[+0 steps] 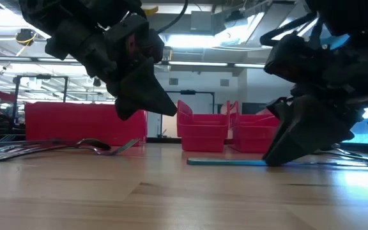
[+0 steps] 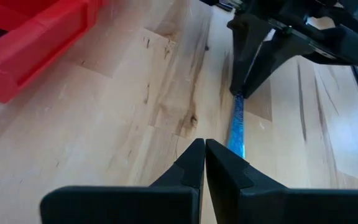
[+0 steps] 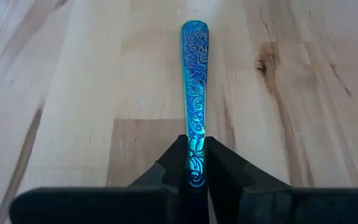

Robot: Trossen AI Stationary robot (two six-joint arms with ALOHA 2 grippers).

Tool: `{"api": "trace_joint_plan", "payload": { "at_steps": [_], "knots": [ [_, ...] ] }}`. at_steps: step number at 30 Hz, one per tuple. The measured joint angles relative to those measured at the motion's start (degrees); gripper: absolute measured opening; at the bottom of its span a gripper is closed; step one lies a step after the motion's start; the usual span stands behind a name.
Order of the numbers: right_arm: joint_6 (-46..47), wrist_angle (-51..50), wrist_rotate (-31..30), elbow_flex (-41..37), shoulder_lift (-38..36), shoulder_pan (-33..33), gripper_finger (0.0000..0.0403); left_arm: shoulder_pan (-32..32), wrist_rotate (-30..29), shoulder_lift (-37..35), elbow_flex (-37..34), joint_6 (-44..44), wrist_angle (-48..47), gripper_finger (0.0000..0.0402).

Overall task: Sort silverware
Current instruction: Put the blue table knife into the right red bin

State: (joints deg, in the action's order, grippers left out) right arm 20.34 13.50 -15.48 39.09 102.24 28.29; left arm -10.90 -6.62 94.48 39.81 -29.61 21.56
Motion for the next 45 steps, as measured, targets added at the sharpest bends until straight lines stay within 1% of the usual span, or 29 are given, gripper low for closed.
{"api": "trace_joint_plan", "payload": {
  "at_steps": [5,10,13,15,18,20,23,25,27,30,34,37,39,42,45],
  "knots": [
    [-4.3,-0.4,-1.9,0.0,0.0,1.8,0.003,-0.1,0.0,0.0,0.0,-0.5,0.0,0.0],
    [-8.7,-1.8,-6.7,0.0,0.0,4.3,0.003,-0.3,0.0,0.0,0.0,-1.0,0.0,0.0],
    [-9.7,-3.3,-9.6,0.2,0.0,5.1,0.003,-0.3,0.0,0.0,0.0,-1.5,0.0,0.0],
    [-9.9,-5.8,-11.5,0.8,0.0,5.4,0.003,-0.5,0.1,0.0,0.0,-6.9,0.0,0.0],
    [-10.6,-9.9,-13.6,2.2,0.0,5.4,0.003,-0.5,2.7,0.0,0.0,-16.8,-1.4,0.0],
    [-12.0,-11.5,-15.5,2.7,0.0,5.4,0.003,-0.5,3.5,0.0,0.0,-21.5,-3.1,0.0],
    [-14.9,-12.7,-18.7,3.6,0.1,5.2,0.0026,-1.5,3.6,0.0,-0.1,-25.4,-5.1,0.0002],
    [-15.1,-13.7,-20.6,4.3,0.1,5.2,0.0019,-2.1,3.5,0.6,-0.1,-25.8,-4.7,0.0003],
    [-15.8,-14.7,-21.0,4.5,0.1,5.2,0.0013,-2.4,3.3,1.8,-0.1,-26.8,-4.3,0.0003],
    [-16.5,-14.8,-21.0,4.5,0.1,5.2,0.0012,-2.6,1.6,5.0,-0.1,-28.9,-0.3,0.0003],
    [-16.4,-15.6,-21.0,4.5,0.1,5.2,0.0019,-2.9,-1.3,10.1,0.2,-32.9,9.8,0.0003],
    [-16.3,-15.6,-21.0,4.5,0.1,5.2,0.0017,-3.3,-1.3,13.7,0.2,-36.7,18.0,0.0003],
    [-16.3,-15.5,-21.0,4.5,0.2,5.2,0.0016,-3.7,-1.2,15.0,0.3,-39.0,21.3,0.0003],
    [-16.3,-15.6,-21.0,4.5,0.4,5.2,0.0015,-3.8,-1.2,15.7,0.3,-39.1,23.7,0.0004],
    [-16.1,-15.5,-21.0,4.5,1.0,5.2,0.0015,-3.6,-1.0,15.8,0.2,-35.6,25.0,0.0004]
  ]
}}
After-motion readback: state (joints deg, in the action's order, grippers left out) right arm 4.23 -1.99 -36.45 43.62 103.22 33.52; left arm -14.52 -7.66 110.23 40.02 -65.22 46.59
